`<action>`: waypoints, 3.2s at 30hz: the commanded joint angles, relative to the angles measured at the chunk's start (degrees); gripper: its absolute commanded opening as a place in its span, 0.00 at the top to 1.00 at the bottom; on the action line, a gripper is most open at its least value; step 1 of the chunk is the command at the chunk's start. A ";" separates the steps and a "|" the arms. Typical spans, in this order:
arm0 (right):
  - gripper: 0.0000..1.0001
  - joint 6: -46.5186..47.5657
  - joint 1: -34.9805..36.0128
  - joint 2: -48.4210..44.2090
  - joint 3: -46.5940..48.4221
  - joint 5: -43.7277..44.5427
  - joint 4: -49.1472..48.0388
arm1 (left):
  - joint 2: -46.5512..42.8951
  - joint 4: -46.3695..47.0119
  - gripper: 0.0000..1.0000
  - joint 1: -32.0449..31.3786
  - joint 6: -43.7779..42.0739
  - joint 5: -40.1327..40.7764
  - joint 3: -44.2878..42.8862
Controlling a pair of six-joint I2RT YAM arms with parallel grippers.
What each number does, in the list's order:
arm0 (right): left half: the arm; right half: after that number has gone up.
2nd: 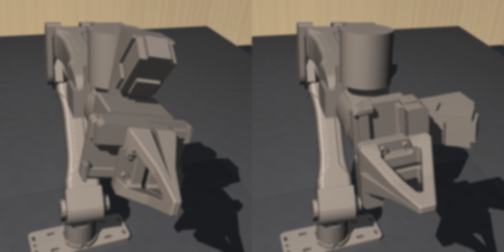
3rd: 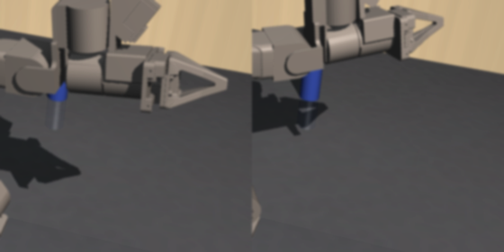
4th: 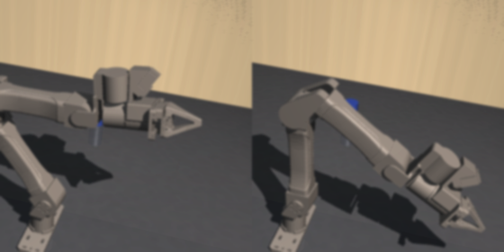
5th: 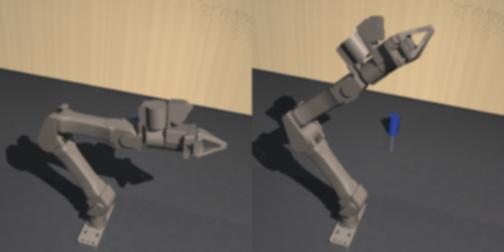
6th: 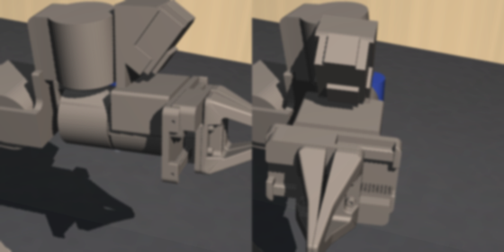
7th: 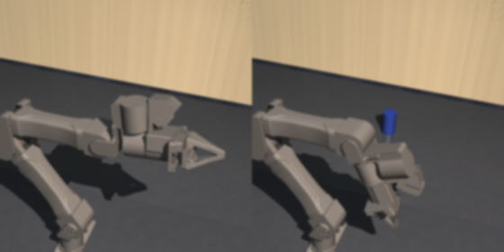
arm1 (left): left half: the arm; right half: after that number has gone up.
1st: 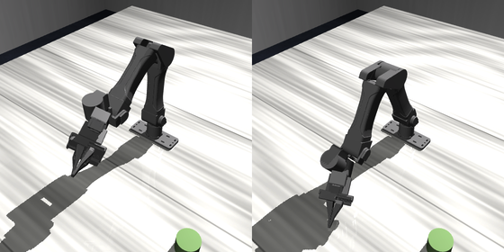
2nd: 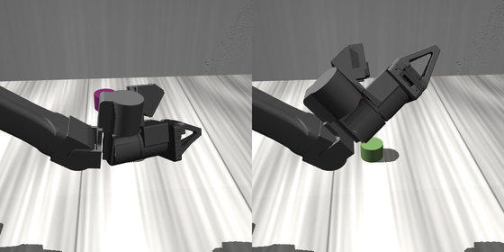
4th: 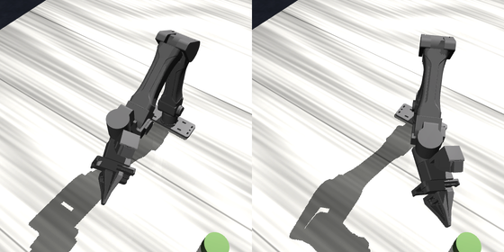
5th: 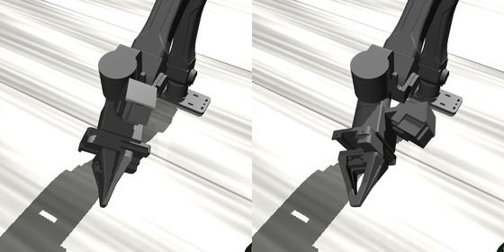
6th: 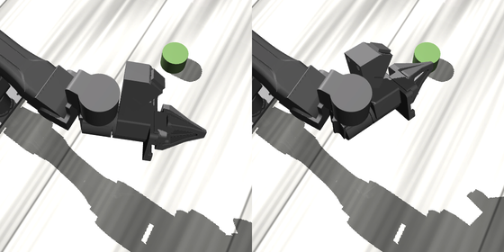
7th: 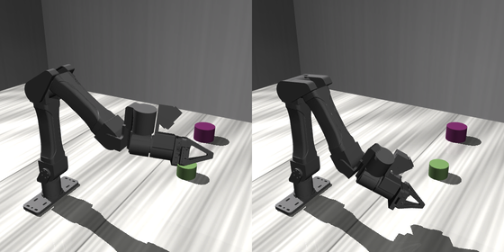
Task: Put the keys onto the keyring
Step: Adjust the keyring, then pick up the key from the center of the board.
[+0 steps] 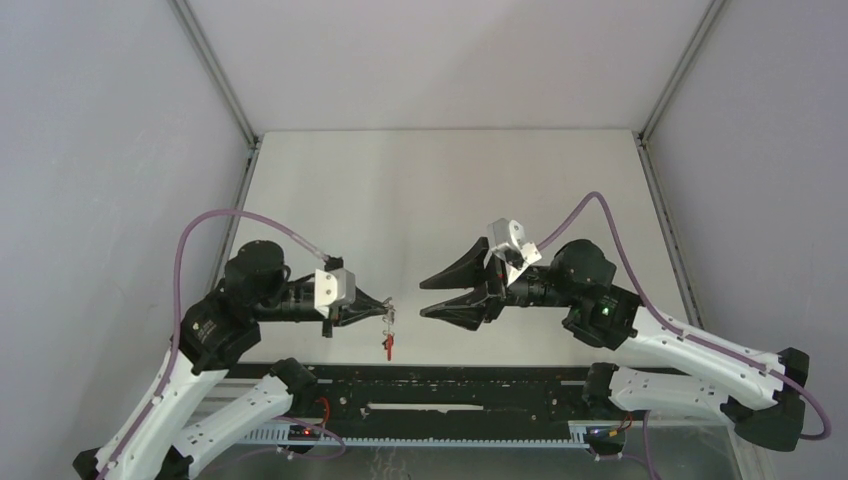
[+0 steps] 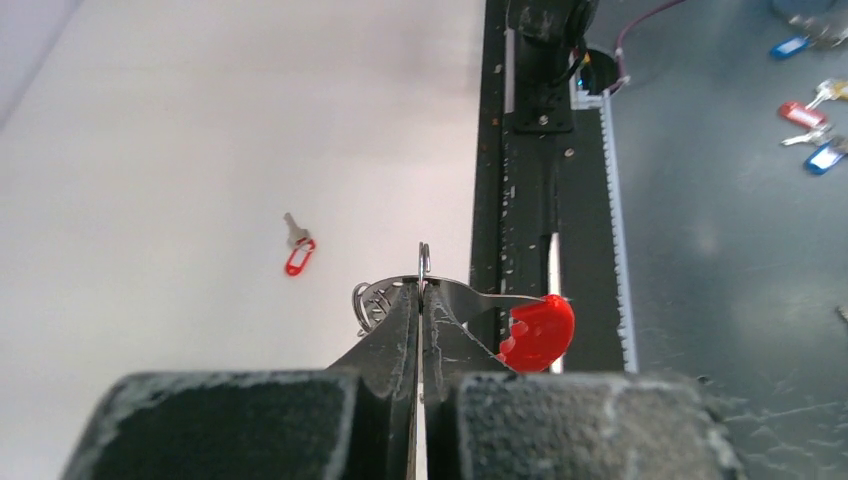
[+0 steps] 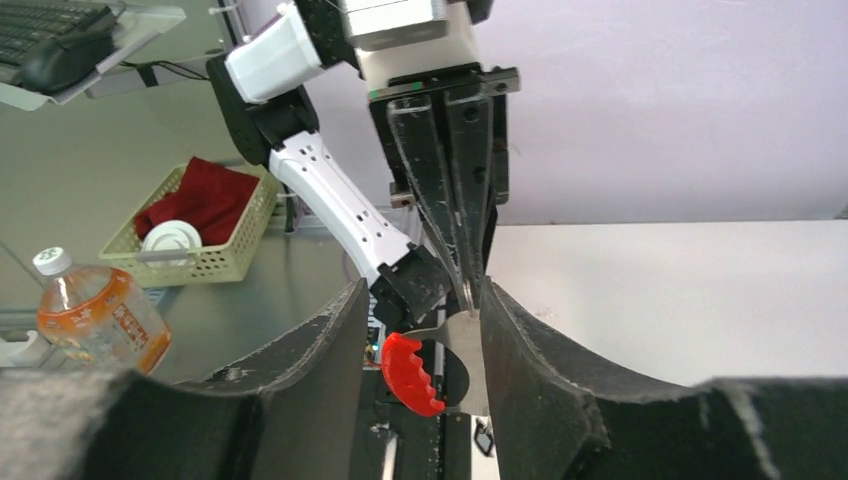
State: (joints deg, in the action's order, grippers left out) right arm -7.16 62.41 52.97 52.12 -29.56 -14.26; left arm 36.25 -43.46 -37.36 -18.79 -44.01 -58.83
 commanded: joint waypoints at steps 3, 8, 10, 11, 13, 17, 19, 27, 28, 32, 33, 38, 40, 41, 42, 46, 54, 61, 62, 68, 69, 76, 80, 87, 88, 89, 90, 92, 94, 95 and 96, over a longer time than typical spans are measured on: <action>0.46 1.22 -2.65 -0.55 0.53 0.82 5.85 | -1.59 -3.19 1.00 -3.21 -16.96 4.47 -1.86; 0.35 2.54 -3.78 -0.72 0.53 3.30 9.68 | -3.02 -3.45 1.00 -7.00 -24.81 8.83 -1.41; 0.33 2.93 -4.38 -0.76 0.53 3.85 10.80 | -3.72 -4.04 1.00 -8.36 -28.50 10.42 -1.05; 0.33 2.92 -4.67 -0.72 0.53 4.05 11.30 | -4.31 -4.00 1.00 -9.00 -30.33 11.22 -0.80; 0.33 3.28 -5.05 -0.52 0.53 5.02 12.27 | -5.28 -4.00 1.00 -9.70 -33.31 12.22 0.00; 0.04 3.18 -5.63 0.29 0.53 7.42 13.89 | -6.65 -3.87 1.00 -10.85 -37.47 13.54 0.86; 0.00 2.62 -5.64 0.62 0.53 9.73 14.00 | -7.18 -3.68 1.00 -11.46 -38.11 14.24 1.12; 0.00 -14.40 -9.95 0.86 -5.32 19.27 11.75 | -8.11 -3.38 1.00 -12.07 -40.87 14.70 2.10; 0.00 -15.67 -11.17 1.37 -6.10 17.03 11.19 | -8.12 -3.38 1.00 -12.16 -40.81 14.88 2.10; 0.00 -16.46 -13.08 4.32 -5.86 20.77 15.79 | -8.02 -3.34 1.00 -12.25 -40.41 15.05 2.19; 0.01 -16.71 -13.68 4.90 -5.85 23.29 17.72 | -7.80 -2.94 1.00 -12.21 -39.73 15.34 2.36; 0.14 -25.29 -15.35 12.30 -5.02 31.18 25.62 | -5.77 -0.37 1.00 -12.16 -27.28 17.54 3.10; 0.20 -28.28 -15.33 15.68 -4.93 32.30 25.90 | -5.59 0.94 1.00 -12.17 -23.65 18.82 5.01; 0.22 -29.11 -15.10 17.34 -4.92 32.99 25.91 | -5.42 1.50 1.00 -12.13 -21.94 19.69 6.07; 0.24 -29.82 -14.97 18.69 -4.92 34.35 26.17 | -5.06 1.75 1.00 -12.00 -20.44 20.35 6.80; 0.33 -30.41 -15.04 24.32 -4.60 42.26 27.81 | -2.66 1.92 1.00 -10.66 -13.97 19.63 7.63; 0.35 -30.29 -12.12 35.47 -1.85 46.94 26.39 | 0.92 1.64 1.00 -3.97 -10.75 16.57 7.81; 0.45 -31.43 -12.12 39.90 -1.07 51.61 23.26 | 1.13 1.25 1.00 -3.68 -10.48 15.97 7.48; 0.46 -31.14 -12.32 40.71 -0.59 52.03 22.89 | 1.01 1.23 1.00 -3.75 -10.48 16.01 7.42; 0.49 -30.30 -12.84 44.34 1.67 53.37 22.52 | 0.28 1.27 1.00 -3.69 -10.22 15.69 7.33; 0.50 -30.16 -12.77 44.55 1.85 53.53 22.52 | 0.19 1.27 1.00 -3.71 -10.15 15.68 7.40; 0.59 -30.06 -13.32 45.56 2.47 54.62 23.20 | -0.49 1.45 1.00 -3.69 -8.91 15.26 8.23; 0.65 -29.92 -13.46 45.90 2.64 54.72 23.21 | -0.98 1.45 1.00 -3.69 -8.66 15.40 8.25; 0.92 -29.50 -14.16 45.64 2.63 53.64 23.25 | -1.93 1.10 1.00 -3.70 -8.34 15.73 8.59; 0.96 -29.25 -14.23 45.46 2.64 53.64 23.43 | -1.97 1.10 1.00 -3.69 -8.18 15.79 8.57; 1.00 -28.98 -14.25 45.20 2.64 53.53 23.60 | -2.04 1.10 1.00 -3.68 -8.06 15.83 8.56; 1.00 -28.70 -14.25 44.87 2.64 53.60 23.72 | -2.06 1.10 1.00 -3.69 -7.84 15.88 8.55; 1.00 -27.93 -14.16 43.85 2.64 53.74 24.00 | -1.98 1.10 1.00 -3.72 -7.16 16.13 8.47; 1.00 -25.40 -13.37 41.96 2.32 53.17 23.19 | -1.64 0.86 1.00 -3.75 -6.46 16.47 8.26; 1.00 -23.83 -12.74 40.54 1.96 52.53 22.35 | -1.51 0.65 1.00 -3.76 -5.91 16.68 8.15; 1.00 -21.93 -12.17 38.29 1.44 51.30 21.27 | -1.21 0.51 1.00 -3.71 -5.34 16.93 8.07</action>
State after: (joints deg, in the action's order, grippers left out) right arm -34.81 48.62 98.10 53.17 22.63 9.63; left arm 34.76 -44.27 -41.32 -26.98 -27.27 -51.31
